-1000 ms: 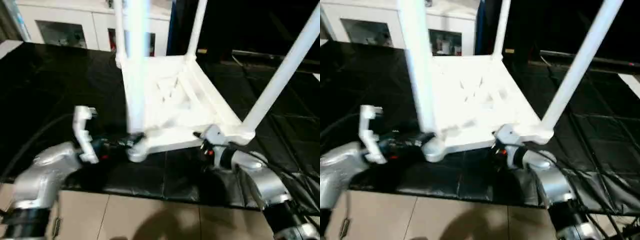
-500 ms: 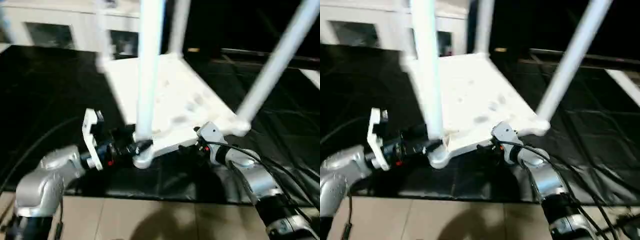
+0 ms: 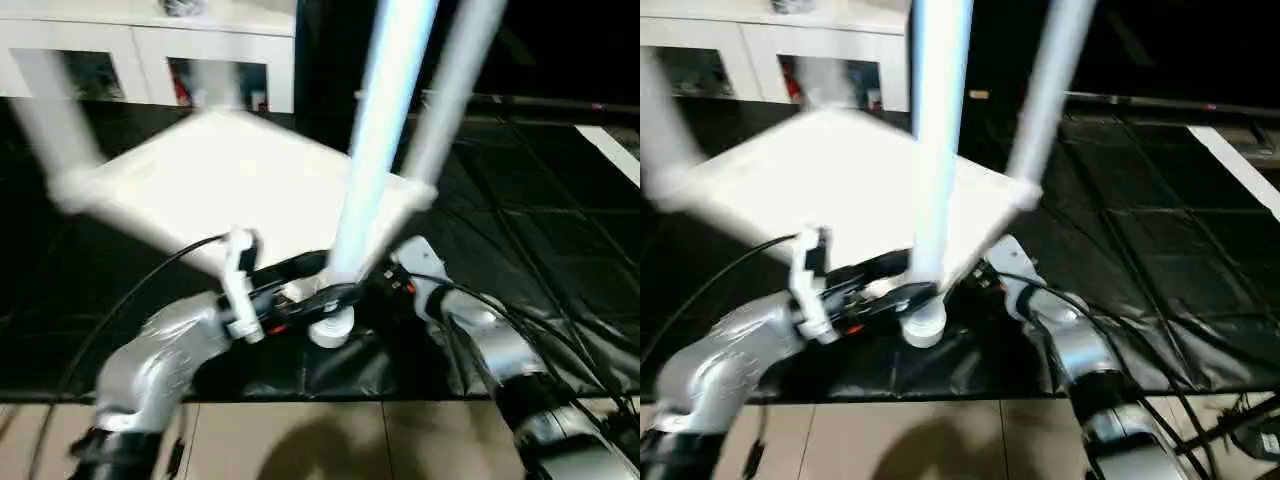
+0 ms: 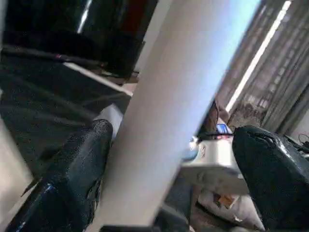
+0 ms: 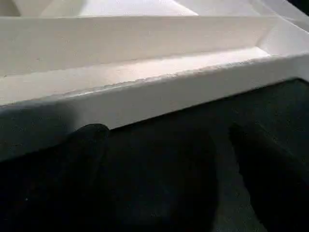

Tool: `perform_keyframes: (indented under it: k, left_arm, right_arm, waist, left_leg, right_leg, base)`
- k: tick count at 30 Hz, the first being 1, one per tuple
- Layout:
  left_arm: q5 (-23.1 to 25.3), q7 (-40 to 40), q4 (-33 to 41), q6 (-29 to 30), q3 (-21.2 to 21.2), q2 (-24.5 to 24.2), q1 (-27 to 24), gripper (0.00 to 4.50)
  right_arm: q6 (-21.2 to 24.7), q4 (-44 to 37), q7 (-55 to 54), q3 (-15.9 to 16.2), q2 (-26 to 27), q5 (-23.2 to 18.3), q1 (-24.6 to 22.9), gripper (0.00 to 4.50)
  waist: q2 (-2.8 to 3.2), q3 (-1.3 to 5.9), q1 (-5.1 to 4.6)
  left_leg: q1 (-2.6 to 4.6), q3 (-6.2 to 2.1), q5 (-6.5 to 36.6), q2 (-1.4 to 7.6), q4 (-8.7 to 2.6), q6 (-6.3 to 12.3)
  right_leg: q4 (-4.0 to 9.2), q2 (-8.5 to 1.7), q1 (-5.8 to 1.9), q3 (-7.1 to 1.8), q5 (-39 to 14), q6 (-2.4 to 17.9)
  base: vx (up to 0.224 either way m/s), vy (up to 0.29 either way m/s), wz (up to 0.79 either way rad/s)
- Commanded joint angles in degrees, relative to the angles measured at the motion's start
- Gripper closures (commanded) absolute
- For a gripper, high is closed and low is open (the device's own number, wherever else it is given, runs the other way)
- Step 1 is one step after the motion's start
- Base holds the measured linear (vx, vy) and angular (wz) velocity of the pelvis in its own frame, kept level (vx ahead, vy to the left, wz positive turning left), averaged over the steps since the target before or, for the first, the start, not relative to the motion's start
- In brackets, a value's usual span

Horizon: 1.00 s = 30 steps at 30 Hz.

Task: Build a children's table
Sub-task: Rotate table base

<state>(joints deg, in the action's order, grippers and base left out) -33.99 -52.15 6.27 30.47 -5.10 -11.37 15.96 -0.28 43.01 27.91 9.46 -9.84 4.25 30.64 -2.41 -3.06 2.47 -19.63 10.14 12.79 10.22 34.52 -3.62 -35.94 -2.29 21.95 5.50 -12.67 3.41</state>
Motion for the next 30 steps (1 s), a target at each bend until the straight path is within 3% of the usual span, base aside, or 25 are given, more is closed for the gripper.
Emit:
perform_keyframes:
  k: [1,7,11,16,17,18,21,25,26,30]
  left_arm:
    - [0.86,-1.24,-0.43,-0.79,-4.77,1.6,1.02,0.09]
    - [5.9,2.18,-4.8,-5.69,-3.1,0.87,2.72,0.09]
    - [6.52,1.38,-5.57,-5.99,-1.79,-1.25,3.59,0.09]
    - [5.85,-1.31,-6.41,-5.62,-0.57,-4.47,4.47,0.09]
    - [5.41,-2.83,-6.69,-5.29,-0.21,-5.84,4.73,0.09]
    - [5.21,-3.7,-6.9,-5.15,-0.03,-6.58,4.89,0.09]
    - [4.73,-7.44,-8.52,-4.57,0.52,-10.03,5.95,0.09]
    - [9.0,-15.56,-14.04,-7.39,-2.4,-17.31,8.56,0.09]
    - [9.3,-15.91,-14.3,-7.61,-2.61,-17.6,8.67,0.09]
    - [17.65,-19.87,-20.79,-14.45,-8.27,-21.77,11.95,0.43]
  right_arm:
    - [-2.02,0.75,0.03,2.07,2.01,0.1,2.02,0.0]
    - [-2.65,2.02,-0.4,1.26,0.94,0.53,1.49,0.0]
    - [-3.44,3.07,-0.1,-0.5,-0.45,0.16,1.13,0.0]
    - [-4.63,3.02,1.63,-1.74,-2.48,-1.17,0.58,0.0]
    - [-4.83,2.53,2.77,-2.05,-3.28,-1.7,0.31,0.0]
    - [-4.95,2.28,3.42,-2.21,-3.71,-1.98,0.17,0.0]
    - [-5.3,0.58,7.14,-3.0,-5.62,-3.59,-0.51,0.0]
    - [-3.67,-7.23,19.43,-4.19,-9.33,-9.84,-3.19,0.0]
    - [-3.59,-7.59,19.94,-4.15,-9.52,-10.04,-3.32,0.0]
    - [-0.47,-15.22,29.55,-2.6,-14.24,-13.34,-6.29,0.0]
  waist:
    - [1.06,3.71,0.81]
    - [1.27,3.44,1.1]
    - [1.26,3.32,1.5]
    - [1.51,3.44,2.17]
    - [2.07,3.48,2.34]
    - [1.75,3.5,2.48]
    - [1.9,3.47,2.89]
    - [2.37,3.46,3.37]
    - [2.26,3.29,3.46]
    - [2.55,3.38,4.26]
  left_leg:
    - [-0.66,-1.53,-1.32,3.43,-3.4,4.6]
    - [-0.22,-1.49,1.79,3.69,-3.64,3.59]
    - [-0.14,-1.5,3.3,3.69,-3.76,2.59]
    - [-0.15,-1.41,1.87,3.48,-3.58,2.81]
    - [-0.14,-1.48,1.88,3.46,-3.56,2.88]
    - [-0.1,-1.37,1.88,3.42,-3.53,3.14]
    - [-0.09,-1.4,1.95,3.51,-3.56,3.46]
    - [-0.22,-1.48,1.55,3.36,-3.43,4.98]
    - [-0.25,-1.46,1.89,3.36,-3.52,5.58]
    - [-0.21,-1.54,1.49,3.53,-3.35,6.15]
  right_leg:
    - [3.08,-6.83,-4.1,-4.55,7.88,13.8]
    - [3.57,-6.65,-3.85,-4.51,1.89,12.35]
    - [3.75,-6.8,-3.79,-4.57,-0.77,11.84]
    - [3.44,-6.61,-3.71,-4.55,1.2,11.82]
    - [3.34,-6.65,-3.7,-4.53,1.35,11.87]
    - [3.42,-6.63,-3.71,-4.56,1.71,11.92]
    - [3.3,-6.61,-3.67,-4.52,2.09,12.28]
    - [3.37,-6.35,-3.77,-4.37,1.48,11.08]
    - [3.74,-6.2,-3.76,-4.34,0.64,10.42]
    - [3.89,-6.37,-3.62,-4.33,-0.7,9.22]
  base:
    - [0.0,0.0,0.0]
    - [0.0,0.0,0.0]
    - [0.0,0.0,0.0]
    - [0.0,0.0,0.0]
    - [0.0,0.0,0.0]
    - [0.0,0.0,0.0]
    - [0.0,0.0,0.0]
    - [0.0,0.0,0.0]
    - [0.0,0.0,0.0]
    - [0.0,0.0,0.0]
